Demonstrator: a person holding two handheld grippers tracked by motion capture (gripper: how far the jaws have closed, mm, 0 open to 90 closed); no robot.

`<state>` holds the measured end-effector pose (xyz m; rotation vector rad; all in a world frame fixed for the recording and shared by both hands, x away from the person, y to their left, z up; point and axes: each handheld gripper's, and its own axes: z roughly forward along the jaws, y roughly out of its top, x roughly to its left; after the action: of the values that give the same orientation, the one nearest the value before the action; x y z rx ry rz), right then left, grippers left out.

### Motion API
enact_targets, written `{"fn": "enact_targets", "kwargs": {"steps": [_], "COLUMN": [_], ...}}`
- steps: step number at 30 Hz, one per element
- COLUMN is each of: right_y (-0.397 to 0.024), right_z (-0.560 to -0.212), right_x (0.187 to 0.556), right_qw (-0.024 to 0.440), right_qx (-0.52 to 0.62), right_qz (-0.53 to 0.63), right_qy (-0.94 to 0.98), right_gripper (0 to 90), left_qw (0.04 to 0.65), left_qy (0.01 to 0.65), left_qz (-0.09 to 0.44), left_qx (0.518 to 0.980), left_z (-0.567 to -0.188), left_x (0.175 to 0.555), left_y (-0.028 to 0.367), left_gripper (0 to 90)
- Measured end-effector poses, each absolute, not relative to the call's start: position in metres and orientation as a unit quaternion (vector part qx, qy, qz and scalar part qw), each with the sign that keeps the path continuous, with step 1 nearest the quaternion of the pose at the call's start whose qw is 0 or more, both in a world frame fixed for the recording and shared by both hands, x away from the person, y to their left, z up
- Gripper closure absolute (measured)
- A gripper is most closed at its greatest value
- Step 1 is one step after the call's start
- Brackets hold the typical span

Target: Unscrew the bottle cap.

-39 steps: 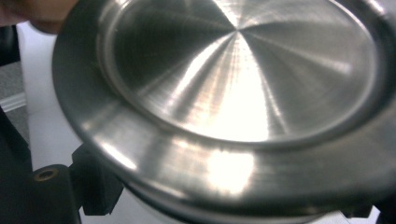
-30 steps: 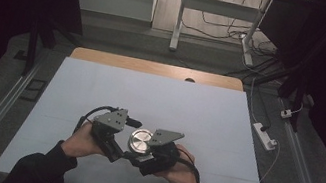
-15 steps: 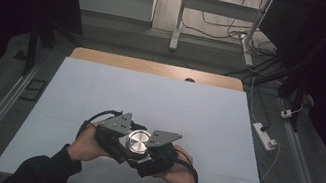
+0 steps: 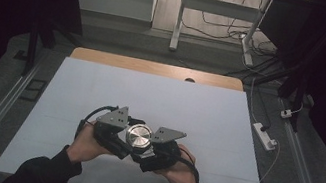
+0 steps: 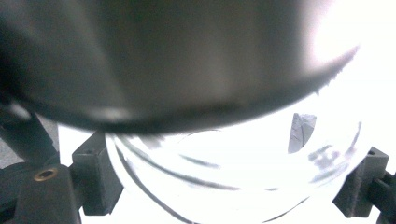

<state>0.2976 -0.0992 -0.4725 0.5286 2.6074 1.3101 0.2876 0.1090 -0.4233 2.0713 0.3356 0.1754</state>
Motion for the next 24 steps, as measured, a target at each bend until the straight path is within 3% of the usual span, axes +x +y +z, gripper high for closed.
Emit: {"fn": "enact_targets", "kwargs": {"steps": [24], "right_y": [-0.118], "right_z": [-0.471], "right_x": [0.314], "right_qw": [0.114], "right_qx": [0.223], "right_qz": [0.432], "right_qy": [0.866], "right_gripper": [15.2], "left_qw": [0.499], "left_qy": [0.141], "left_qz": [0.076], "left_qx": [0.852], "left_z": [-0.418], "left_x": [0.274], "left_y": [0.126], "left_gripper": [19.5]}}
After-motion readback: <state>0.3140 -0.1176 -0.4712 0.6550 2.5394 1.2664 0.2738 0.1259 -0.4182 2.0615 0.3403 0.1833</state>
